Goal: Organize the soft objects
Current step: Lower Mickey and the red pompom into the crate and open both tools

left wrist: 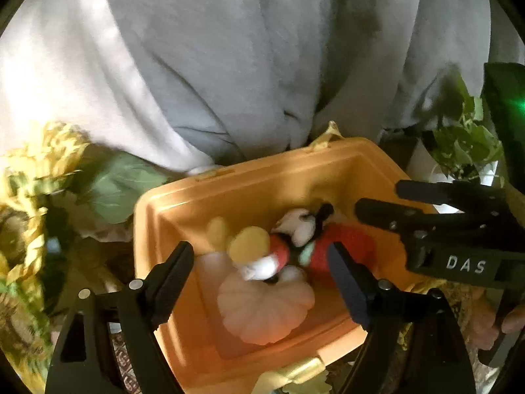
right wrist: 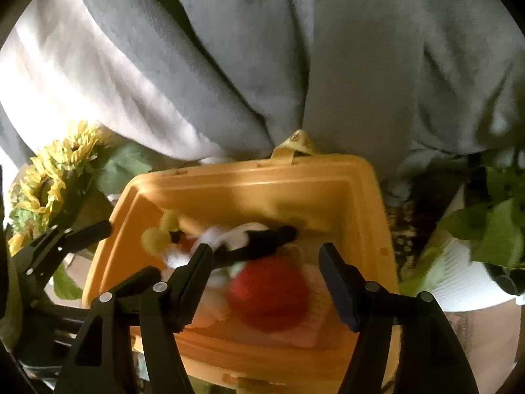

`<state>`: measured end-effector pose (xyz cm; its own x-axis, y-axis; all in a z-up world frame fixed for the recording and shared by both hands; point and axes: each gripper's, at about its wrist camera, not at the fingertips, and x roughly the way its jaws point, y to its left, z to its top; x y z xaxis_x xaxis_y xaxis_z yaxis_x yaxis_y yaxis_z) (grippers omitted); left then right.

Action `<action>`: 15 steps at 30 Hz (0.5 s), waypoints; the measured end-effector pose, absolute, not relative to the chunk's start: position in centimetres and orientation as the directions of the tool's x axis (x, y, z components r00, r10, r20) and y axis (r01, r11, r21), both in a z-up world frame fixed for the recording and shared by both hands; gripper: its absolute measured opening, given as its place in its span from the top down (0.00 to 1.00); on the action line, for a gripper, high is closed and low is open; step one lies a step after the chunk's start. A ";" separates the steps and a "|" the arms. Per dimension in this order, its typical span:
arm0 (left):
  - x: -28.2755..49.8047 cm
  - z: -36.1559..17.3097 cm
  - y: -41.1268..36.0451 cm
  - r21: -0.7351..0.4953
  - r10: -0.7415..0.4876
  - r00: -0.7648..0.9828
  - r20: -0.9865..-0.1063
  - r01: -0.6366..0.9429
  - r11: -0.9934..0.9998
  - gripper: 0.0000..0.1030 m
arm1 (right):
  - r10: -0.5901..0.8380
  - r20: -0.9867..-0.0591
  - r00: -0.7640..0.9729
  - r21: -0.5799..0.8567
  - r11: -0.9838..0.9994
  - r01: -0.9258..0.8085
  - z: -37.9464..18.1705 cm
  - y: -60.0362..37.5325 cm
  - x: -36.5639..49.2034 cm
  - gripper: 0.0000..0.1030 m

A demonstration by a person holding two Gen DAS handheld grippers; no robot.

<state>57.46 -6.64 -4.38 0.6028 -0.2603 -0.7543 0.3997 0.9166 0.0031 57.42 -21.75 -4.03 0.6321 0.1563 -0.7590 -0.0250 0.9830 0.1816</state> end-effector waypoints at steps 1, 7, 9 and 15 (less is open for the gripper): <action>57.2 -4.1 -6.4 0.007 -0.248 0.613 -0.750 0.383 0.924 0.18 | 0.145 -0.755 0.639 0.174 0.985 -0.018 -3.8 -21.8 57.2 0.34; 54.9 -2.5 -5.2 0.021 -0.202 0.672 -0.712 0.308 0.951 0.17 | 0.105 -0.723 0.683 0.142 0.990 -0.002 -2.0 -21.5 55.7 0.34; 54.1 -1.9 -4.9 0.020 -0.191 0.690 -0.699 0.286 0.958 0.15 | 0.098 -0.704 0.703 0.138 0.990 0.001 -1.2 -21.3 54.9 0.34; 51.2 0.2 -4.2 0.045 -0.164 0.748 -0.644 0.250 0.967 0.12 | 0.080 -0.657 0.750 0.126 0.992 0.004 0.7 -20.6 52.4 0.34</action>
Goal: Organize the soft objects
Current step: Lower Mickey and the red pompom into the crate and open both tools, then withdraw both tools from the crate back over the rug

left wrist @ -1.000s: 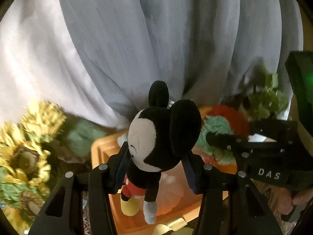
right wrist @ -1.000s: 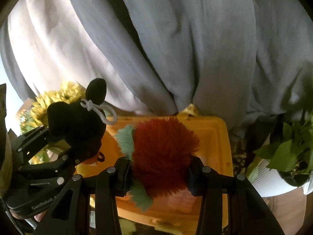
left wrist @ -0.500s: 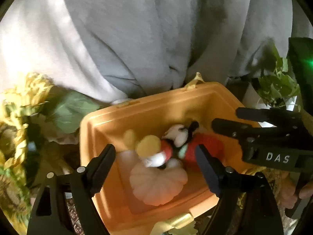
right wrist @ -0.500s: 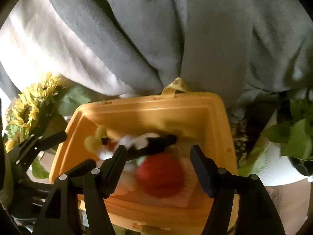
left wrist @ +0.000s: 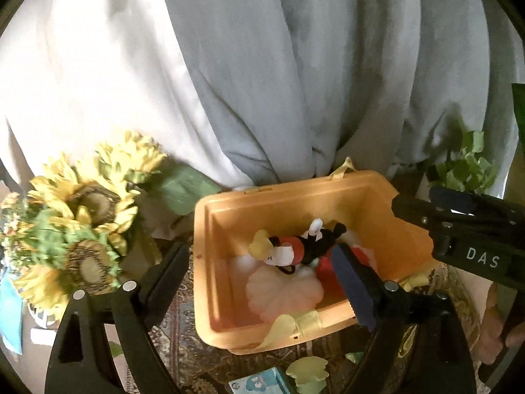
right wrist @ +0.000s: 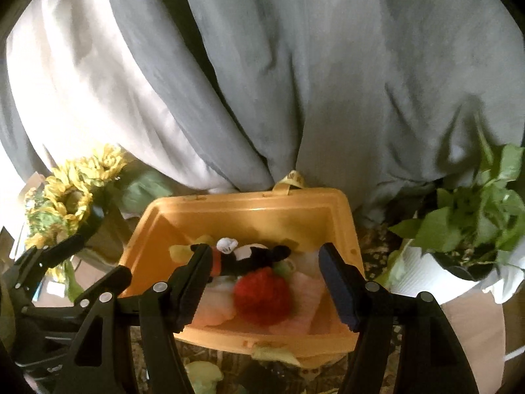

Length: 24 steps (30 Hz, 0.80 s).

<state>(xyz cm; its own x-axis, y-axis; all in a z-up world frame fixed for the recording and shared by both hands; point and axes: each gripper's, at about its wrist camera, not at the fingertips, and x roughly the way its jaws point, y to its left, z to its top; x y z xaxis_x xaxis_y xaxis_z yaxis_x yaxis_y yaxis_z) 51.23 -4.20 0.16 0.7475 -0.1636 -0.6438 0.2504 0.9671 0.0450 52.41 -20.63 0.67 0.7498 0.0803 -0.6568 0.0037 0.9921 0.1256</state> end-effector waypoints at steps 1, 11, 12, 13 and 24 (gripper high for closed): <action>50.7 0.4 -4.2 0.051 -0.161 0.756 -0.634 0.248 0.967 0.11 | 0.076 -0.649 0.757 0.121 0.993 0.005 0.9 -20.5 51.9 0.34; 46.5 1.5 -4.1 0.028 -0.186 0.785 -0.591 0.251 0.968 0.01 | 0.069 -0.588 0.806 0.118 0.993 0.002 2.5 -20.1 47.2 0.30; 46.2 1.3 -4.2 0.031 -0.184 0.783 -0.594 0.252 0.967 0.01 | 0.066 -0.583 0.810 0.117 0.993 0.004 2.5 -20.1 46.7 0.29; 45.8 1.2 -4.2 0.035 -0.185 0.784 -0.593 0.255 0.966 0.01 | 0.061 -0.580 0.813 0.114 0.993 0.006 2.5 -20.1 46.4 0.28; 42.7 -1.1 -5.4 -0.025 -0.277 0.745 -0.607 0.330 0.944 0.01 | -0.035 -0.550 0.834 0.069 0.994 0.087 1.6 -21.6 42.1 0.28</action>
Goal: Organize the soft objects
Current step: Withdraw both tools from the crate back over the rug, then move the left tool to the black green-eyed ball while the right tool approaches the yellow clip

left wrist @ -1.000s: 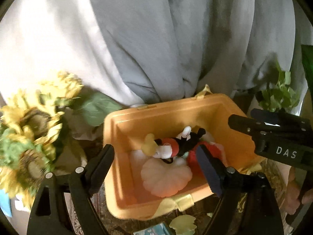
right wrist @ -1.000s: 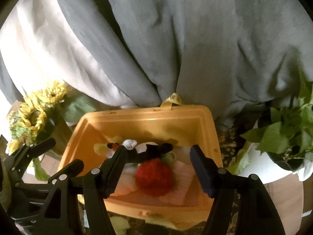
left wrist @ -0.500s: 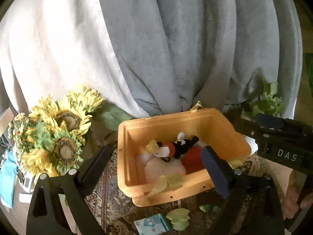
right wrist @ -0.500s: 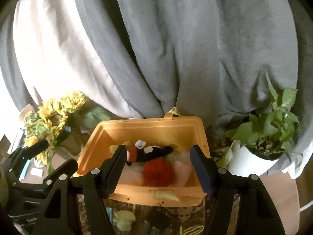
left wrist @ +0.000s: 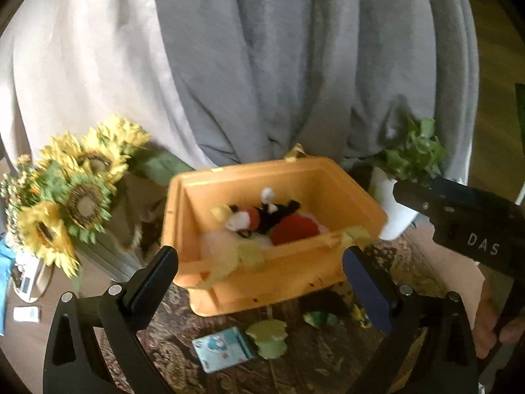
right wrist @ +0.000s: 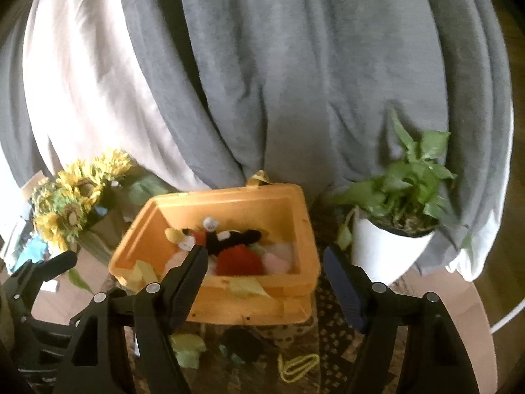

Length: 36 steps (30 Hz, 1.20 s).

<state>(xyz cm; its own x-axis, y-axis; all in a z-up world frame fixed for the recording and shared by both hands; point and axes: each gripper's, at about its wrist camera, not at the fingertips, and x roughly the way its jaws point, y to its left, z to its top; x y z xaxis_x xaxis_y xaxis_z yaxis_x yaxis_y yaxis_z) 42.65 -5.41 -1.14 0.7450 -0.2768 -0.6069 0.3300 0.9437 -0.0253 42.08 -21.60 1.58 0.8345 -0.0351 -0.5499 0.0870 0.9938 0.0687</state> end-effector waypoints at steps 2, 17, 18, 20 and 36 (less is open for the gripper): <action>42.2 -1.6 -5.8 -0.020 -0.281 0.744 -0.607 0.339 0.941 0.01 | -0.044 -0.560 0.828 0.059 0.994 0.092 1.0 -21.9 41.5 0.28; 40.6 -6.6 -8.9 0.032 -0.294 0.666 -0.686 0.432 0.901 0.01 | -0.044 -0.732 0.679 0.055 0.991 0.124 -5.2 -23.8 39.4 0.28; 40.6 -6.9 -8.9 0.029 -0.297 0.659 -0.692 0.436 0.900 0.01 | -0.040 -0.747 0.663 0.059 0.990 0.126 -5.9 -23.9 39.4 0.28; 40.7 -7.9 -9.2 0.025 -0.304 0.635 -0.711 0.454 0.891 0.01 | -0.035 -0.765 0.644 0.060 0.990 0.125 -6.7 -24.1 39.5 0.28; 42.3 -14.2 -11.6 -0.006 -0.348 0.487 -0.801 0.576 0.817 0.01 | -0.010 -0.872 0.490 0.037 0.995 0.087 -13.5 -24.5 40.9 0.28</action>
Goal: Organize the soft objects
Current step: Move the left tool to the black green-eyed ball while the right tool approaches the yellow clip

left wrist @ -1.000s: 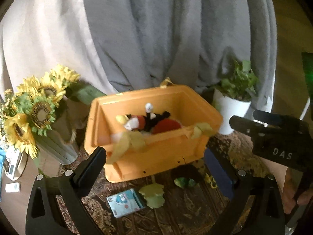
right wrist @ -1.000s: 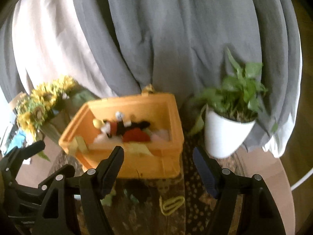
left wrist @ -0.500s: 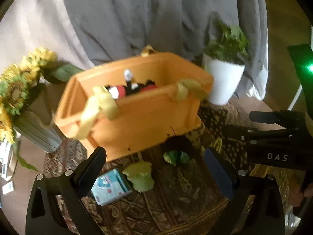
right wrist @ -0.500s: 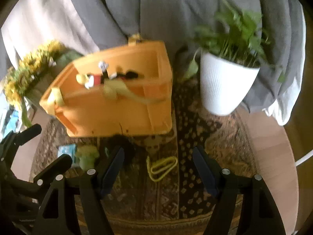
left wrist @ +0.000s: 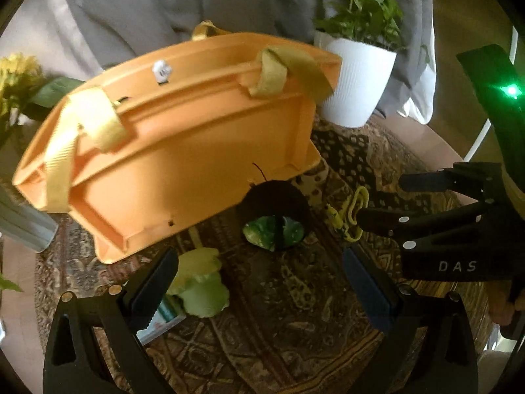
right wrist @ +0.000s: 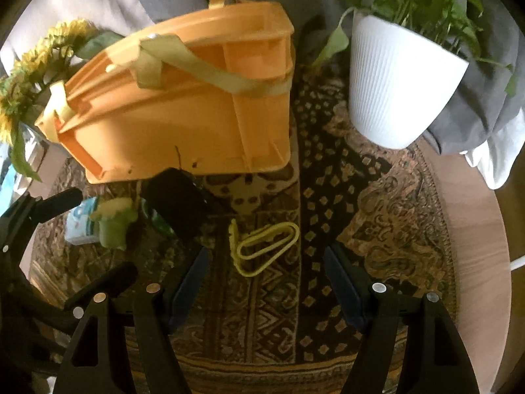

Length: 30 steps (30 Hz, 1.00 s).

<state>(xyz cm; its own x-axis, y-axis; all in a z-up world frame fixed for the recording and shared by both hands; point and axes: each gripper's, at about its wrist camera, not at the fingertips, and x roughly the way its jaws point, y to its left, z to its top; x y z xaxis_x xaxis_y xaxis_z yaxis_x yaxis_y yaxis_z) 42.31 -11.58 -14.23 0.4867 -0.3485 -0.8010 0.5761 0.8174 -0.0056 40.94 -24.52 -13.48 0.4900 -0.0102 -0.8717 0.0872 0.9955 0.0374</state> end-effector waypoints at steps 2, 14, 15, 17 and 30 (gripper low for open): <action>42.6 -14.7 -12.0 -0.005 -0.353 0.477 -0.805 0.589 0.808 0.01 | 0.002 -0.878 0.478 0.050 0.995 0.088 -14.0 -24.8 41.3 0.28; 44.7 -17.2 -13.8 0.044 -0.327 0.468 -0.821 0.623 0.781 0.01 | 0.000 -0.905 0.426 0.041 0.995 0.087 -16.6 -25.5 43.3 0.28; 44.9 -17.3 -13.9 0.048 -0.327 0.470 -0.820 0.625 0.779 0.01 | 0.002 -0.906 0.424 0.042 0.995 0.086 -16.7 -25.6 43.5 0.28; 45.1 -17.5 -14.1 0.055 -0.328 0.472 -0.819 0.632 0.773 0.01 | 0.003 -0.905 0.425 0.043 0.995 0.085 -16.9 -25.7 43.8 0.28; 46.2 -19.4 -15.0 0.007 -0.348 0.400 -0.848 0.665 0.747 0.41 | 0.075 -0.908 0.412 0.116 0.990 0.074 -18.2 -26.0 45.4 0.30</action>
<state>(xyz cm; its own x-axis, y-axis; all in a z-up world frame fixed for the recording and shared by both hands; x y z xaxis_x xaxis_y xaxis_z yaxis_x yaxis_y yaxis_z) 46.18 -14.96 -19.45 0.4001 -0.3481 -0.8478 0.6649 0.7469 0.0070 45.40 -26.05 -18.20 0.4123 0.0754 -0.9079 0.0741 0.9905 0.1159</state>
